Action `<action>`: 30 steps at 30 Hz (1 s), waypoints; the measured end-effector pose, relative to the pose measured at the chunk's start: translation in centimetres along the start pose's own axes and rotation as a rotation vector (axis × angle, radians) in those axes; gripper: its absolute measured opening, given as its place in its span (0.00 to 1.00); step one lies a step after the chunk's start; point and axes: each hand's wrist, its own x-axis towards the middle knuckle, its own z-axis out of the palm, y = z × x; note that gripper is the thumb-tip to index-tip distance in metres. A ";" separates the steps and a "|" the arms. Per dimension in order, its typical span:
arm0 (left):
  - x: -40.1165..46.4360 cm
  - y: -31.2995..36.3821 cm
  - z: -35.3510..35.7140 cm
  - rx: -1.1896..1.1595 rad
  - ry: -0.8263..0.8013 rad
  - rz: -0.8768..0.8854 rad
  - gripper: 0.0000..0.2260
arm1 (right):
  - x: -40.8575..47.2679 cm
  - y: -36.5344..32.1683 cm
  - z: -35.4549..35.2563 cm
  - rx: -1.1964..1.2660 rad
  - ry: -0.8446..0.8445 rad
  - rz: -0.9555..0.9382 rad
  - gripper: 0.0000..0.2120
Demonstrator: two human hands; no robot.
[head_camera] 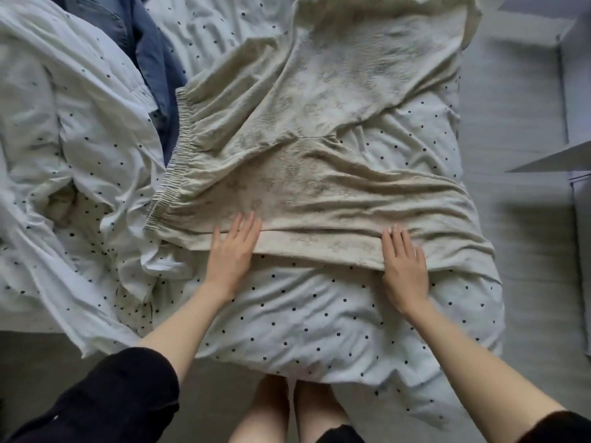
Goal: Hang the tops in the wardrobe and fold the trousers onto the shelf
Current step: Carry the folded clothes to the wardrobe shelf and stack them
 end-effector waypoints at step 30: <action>-21.3 10.5 2.5 0.225 -0.132 0.000 0.30 | -20.7 7.9 1.1 -0.070 -0.233 -0.216 0.30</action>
